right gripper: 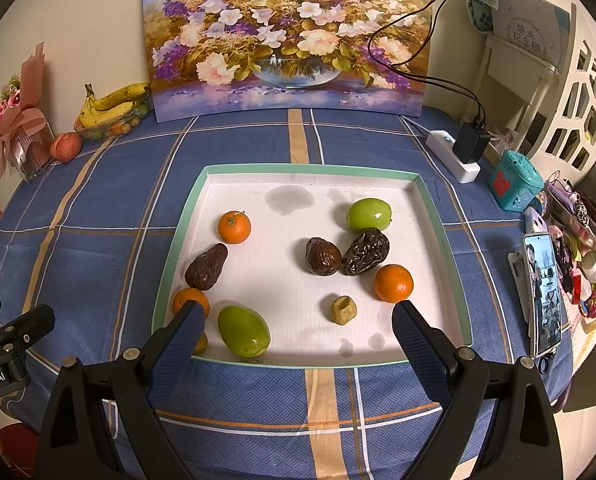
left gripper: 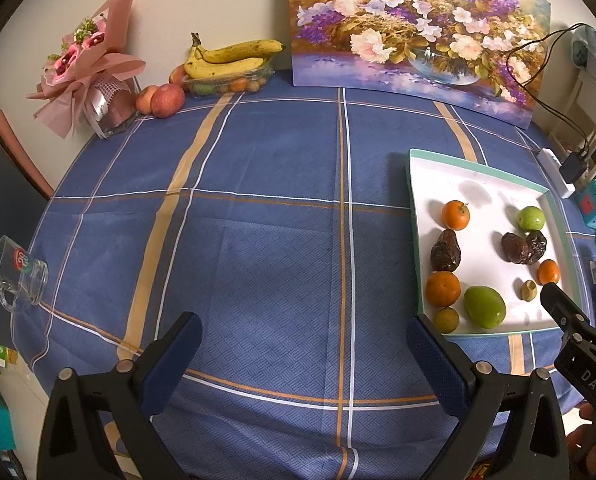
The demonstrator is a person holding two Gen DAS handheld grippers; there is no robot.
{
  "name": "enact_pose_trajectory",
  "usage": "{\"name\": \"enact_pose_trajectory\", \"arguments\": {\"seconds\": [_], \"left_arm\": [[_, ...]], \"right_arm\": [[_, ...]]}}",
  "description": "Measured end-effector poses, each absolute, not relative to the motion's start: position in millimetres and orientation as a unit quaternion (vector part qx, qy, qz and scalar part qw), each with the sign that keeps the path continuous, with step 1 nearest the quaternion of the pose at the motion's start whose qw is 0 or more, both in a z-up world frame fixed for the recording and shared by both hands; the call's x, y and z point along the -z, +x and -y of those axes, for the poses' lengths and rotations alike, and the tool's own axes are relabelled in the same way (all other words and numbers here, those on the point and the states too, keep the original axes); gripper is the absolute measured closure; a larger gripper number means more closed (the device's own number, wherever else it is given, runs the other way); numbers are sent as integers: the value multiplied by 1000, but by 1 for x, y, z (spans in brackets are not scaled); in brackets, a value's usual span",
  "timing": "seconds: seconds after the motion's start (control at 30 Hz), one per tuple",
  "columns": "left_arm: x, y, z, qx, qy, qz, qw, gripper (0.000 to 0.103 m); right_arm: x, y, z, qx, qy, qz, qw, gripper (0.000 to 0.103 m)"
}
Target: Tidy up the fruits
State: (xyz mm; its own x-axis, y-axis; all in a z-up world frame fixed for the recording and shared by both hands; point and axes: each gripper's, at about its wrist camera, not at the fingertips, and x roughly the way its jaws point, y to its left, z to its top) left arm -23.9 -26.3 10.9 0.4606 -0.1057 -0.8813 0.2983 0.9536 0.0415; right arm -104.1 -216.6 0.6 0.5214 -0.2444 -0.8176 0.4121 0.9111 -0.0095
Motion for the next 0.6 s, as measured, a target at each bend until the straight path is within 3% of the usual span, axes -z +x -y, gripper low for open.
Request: {"name": "enact_pose_trajectory", "arguments": {"seconds": [0.6], "left_arm": [[-13,-26,27,114,99,-502,852,0]], "right_arm": [[1,-104,218,188,93,-452,867,8]]}}
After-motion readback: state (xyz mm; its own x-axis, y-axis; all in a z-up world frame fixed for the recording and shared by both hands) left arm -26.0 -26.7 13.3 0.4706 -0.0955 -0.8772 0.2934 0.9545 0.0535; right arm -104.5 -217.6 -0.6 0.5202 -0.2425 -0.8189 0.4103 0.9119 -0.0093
